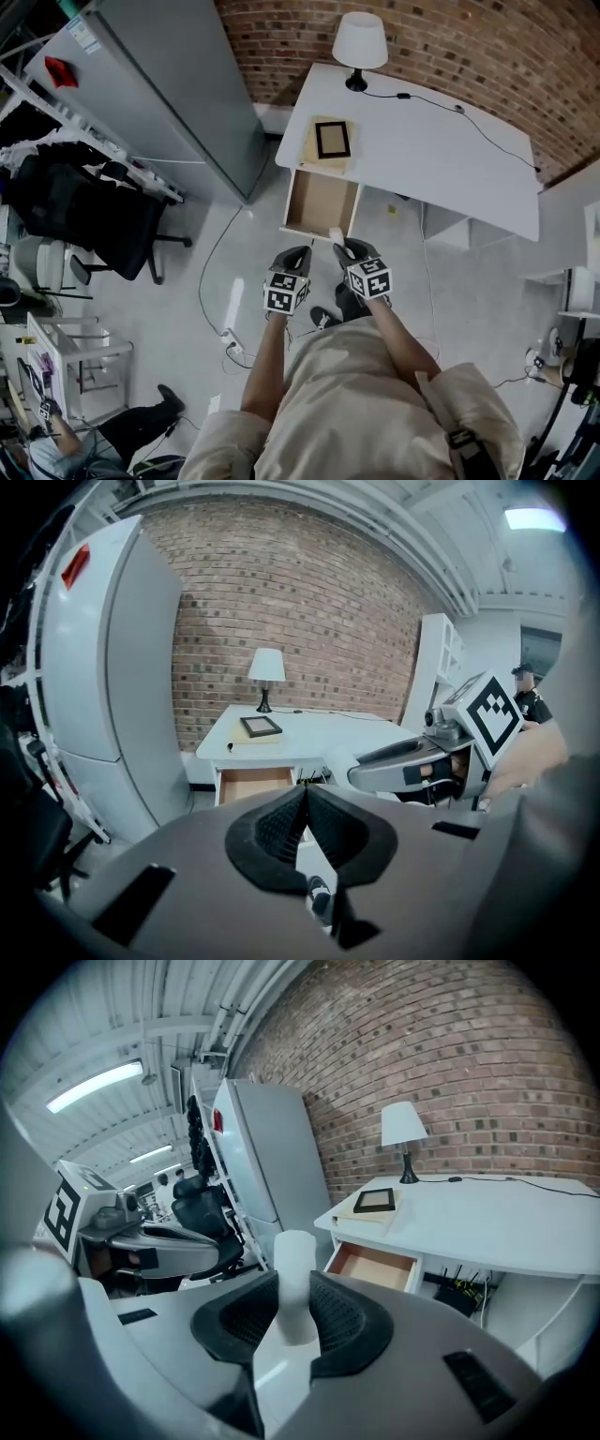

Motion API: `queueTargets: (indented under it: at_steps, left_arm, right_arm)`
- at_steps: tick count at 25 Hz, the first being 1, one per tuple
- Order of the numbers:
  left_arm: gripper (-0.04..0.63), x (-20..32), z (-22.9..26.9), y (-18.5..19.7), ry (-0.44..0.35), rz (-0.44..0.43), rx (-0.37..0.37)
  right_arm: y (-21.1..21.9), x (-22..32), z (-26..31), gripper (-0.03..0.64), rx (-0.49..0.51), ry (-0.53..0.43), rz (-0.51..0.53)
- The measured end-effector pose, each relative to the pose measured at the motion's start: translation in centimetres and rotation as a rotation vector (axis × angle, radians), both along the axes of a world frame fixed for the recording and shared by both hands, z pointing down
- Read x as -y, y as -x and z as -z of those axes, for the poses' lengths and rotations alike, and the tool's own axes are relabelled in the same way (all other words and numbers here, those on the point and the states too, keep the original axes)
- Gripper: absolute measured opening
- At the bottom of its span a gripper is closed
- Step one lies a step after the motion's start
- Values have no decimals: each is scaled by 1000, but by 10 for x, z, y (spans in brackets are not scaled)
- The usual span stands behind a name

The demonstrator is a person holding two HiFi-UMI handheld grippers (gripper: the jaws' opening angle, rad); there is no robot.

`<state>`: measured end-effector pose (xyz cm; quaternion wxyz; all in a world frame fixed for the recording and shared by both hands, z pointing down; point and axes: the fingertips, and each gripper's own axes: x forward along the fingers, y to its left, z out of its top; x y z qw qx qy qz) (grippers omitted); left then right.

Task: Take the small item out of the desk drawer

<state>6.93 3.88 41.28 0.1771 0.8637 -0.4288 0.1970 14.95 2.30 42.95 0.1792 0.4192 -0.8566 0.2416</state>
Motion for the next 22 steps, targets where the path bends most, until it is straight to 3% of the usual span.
queueTargets:
  at_steps: [4, 10, 16, 22]
  left_arm:
    - [17, 0, 4, 1, 4, -2, 20]
    - [15, 2, 14, 6, 14, 133, -56]
    - [15, -11, 16, 0, -15, 96, -28]
    - [15, -16, 9, 12, 8, 149, -63]
  right_arm:
    - [-7, 1, 0, 127, 5, -6, 0]
    - [3, 1, 9, 127, 36, -40, 4]
    - [14, 1, 10, 127, 48, -69, 35]
    - [19, -4, 4, 129, 25, -56, 76]
